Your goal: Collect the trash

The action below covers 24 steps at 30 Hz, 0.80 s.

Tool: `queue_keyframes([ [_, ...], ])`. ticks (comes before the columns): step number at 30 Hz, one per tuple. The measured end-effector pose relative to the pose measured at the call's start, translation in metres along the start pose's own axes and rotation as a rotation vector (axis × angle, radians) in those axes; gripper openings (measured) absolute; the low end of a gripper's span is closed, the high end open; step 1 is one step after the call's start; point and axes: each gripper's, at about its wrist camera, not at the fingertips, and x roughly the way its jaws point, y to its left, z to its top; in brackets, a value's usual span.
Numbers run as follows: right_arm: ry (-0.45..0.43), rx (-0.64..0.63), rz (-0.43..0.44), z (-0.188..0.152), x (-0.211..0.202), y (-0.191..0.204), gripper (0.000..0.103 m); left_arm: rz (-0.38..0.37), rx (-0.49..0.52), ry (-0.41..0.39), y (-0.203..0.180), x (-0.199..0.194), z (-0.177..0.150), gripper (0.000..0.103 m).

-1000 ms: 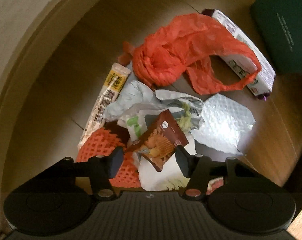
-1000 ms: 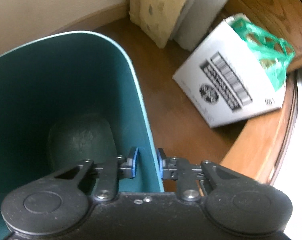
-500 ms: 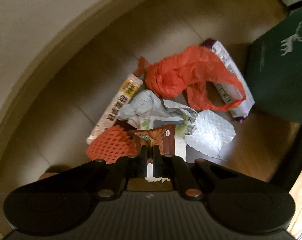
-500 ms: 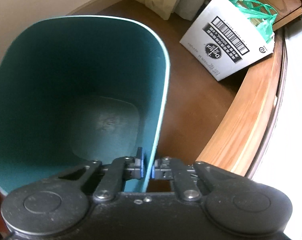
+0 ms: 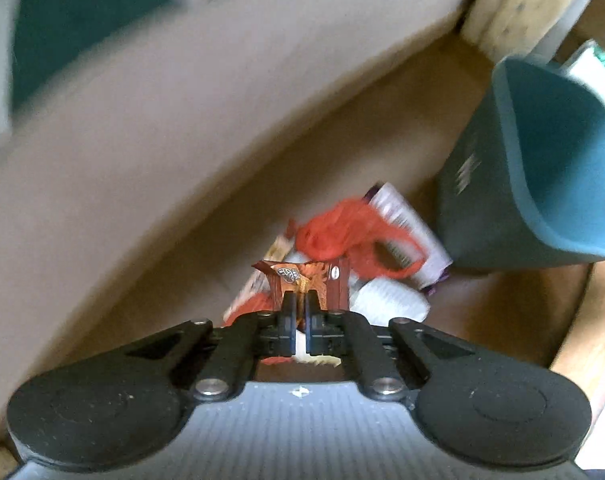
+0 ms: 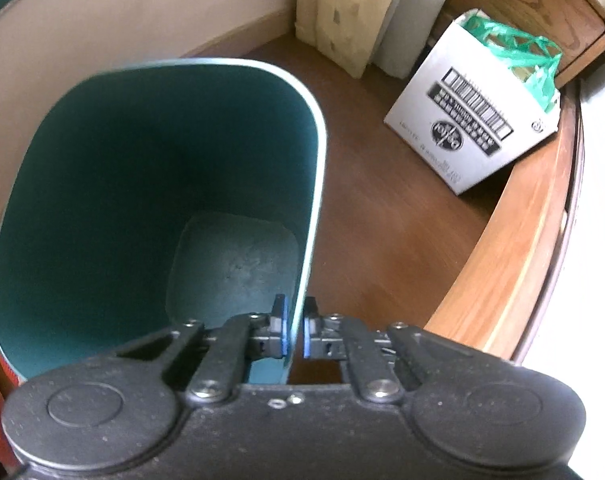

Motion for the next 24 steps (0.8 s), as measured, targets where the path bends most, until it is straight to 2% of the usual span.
queue_keyframes([
  [3,-0.005,-0.026,0.015,0.009,-0.006,-0.011,0.002,-0.024,0.034,-0.036,-0.033,-0.041,0.023,0.003],
  [7,0.001,-0.028,0.033,0.018,-0.004,-0.017,0.002,-0.071,0.096,-0.083,-0.087,-0.066,0.06,0.003],
  [10,-0.016,-0.033,0.058,0.016,-0.003,-0.021,0.002,-0.112,0.127,-0.103,-0.134,-0.064,0.083,0.003],
  [15,-0.044,-0.05,0.095,0.009,-0.006,-0.024,0.003,-0.139,0.185,-0.091,-0.205,-0.035,0.107,0.003],
  [19,-0.092,-0.102,0.094,0.008,-0.003,-0.024,0.003,-0.138,0.196,-0.077,-0.217,-0.021,0.11,0.003],
  [22,-0.116,-0.125,0.065,0.011,0.007,-0.028,0.002,-0.108,0.251,-0.06,-0.206,0.001,0.103,0.003],
  [24,-0.1,-0.111,0.059,0.017,0.017,-0.034,0.003,-0.087,0.252,-0.034,-0.188,0.017,0.096,0.003],
])
